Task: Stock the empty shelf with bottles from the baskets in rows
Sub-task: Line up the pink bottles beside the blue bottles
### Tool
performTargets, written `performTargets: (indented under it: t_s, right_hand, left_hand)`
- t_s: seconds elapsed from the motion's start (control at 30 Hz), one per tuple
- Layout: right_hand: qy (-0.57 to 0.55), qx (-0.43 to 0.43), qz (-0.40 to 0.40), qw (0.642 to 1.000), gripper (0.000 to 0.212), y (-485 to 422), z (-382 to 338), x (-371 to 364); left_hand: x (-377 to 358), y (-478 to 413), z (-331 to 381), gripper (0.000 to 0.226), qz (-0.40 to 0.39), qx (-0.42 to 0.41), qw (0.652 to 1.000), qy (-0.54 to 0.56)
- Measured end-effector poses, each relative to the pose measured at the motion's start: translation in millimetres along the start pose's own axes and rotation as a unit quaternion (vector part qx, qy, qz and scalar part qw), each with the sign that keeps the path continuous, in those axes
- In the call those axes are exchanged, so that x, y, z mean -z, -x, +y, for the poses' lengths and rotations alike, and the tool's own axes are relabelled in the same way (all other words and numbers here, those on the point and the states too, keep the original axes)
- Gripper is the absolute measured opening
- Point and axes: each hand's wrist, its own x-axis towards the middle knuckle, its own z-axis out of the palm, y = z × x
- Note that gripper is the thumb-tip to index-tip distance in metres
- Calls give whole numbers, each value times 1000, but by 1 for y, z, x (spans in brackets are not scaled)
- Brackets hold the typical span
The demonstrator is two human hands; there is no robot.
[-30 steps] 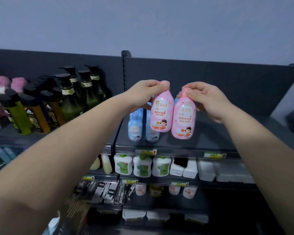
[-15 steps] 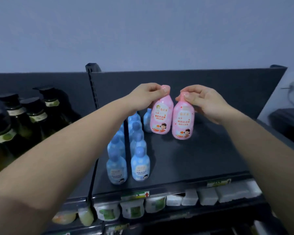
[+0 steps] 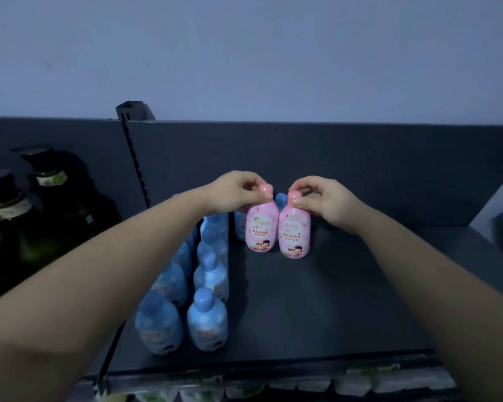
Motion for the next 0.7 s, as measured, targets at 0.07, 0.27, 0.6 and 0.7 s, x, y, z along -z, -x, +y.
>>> performTargets:
  t_s: [0.07, 0.27, 0.6, 0.7]
  right_hand:
    - [1, 1, -23, 1000, 14, -11, 7, 1]
    - [9, -4, -78, 997, 23, -40, 23, 3]
    - [81, -17, -111, 990, 20, -51, 43, -10]
    - [95, -18, -103, 990, 20, -54, 45, -6]
  left_hand:
    - [0, -7, -4, 16, -8, 11, 1000, -6]
    - [11, -23, -9, 23, -19, 22, 984, -175]
    - [12, -28, -25, 23, -2, 49, 928, -369]
    - [15, -28, -24, 27, -3, 65, 916, -397]
